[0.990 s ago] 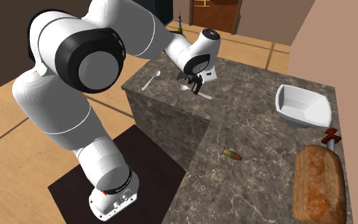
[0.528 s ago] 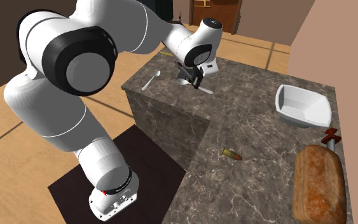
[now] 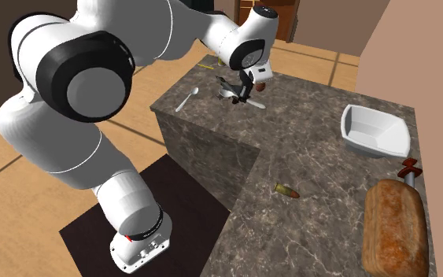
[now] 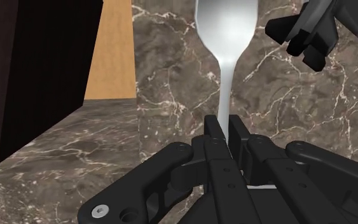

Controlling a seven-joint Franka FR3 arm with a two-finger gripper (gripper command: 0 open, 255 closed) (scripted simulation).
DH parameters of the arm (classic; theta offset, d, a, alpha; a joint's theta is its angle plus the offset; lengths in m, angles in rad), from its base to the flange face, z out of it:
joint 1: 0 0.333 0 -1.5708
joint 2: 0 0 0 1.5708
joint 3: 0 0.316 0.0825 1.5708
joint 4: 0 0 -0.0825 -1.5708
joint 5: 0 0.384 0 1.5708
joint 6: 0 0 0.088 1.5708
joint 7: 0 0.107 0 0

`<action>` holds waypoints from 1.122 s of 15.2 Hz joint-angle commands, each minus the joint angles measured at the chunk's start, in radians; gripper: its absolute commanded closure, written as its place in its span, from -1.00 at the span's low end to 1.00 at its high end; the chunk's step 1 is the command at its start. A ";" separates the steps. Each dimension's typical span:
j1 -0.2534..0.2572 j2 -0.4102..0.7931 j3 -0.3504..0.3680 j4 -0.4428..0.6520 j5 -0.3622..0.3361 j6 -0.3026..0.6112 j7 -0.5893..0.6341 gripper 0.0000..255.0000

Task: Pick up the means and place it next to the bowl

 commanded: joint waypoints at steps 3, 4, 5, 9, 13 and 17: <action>-0.027 0.068 -0.031 0.096 -0.008 -0.039 -0.047 1.00; -0.036 0.094 -0.041 0.128 -0.009 -0.048 -0.063 1.00; -0.044 0.120 -0.050 0.160 -0.010 -0.057 -0.079 1.00; -0.080 0.231 -0.081 0.304 -0.011 -0.103 -0.139 1.00; -0.117 0.353 -0.106 0.473 -0.007 -0.161 -0.191 1.00; -0.158 0.492 -0.123 0.676 -0.002 -0.236 -0.233 1.00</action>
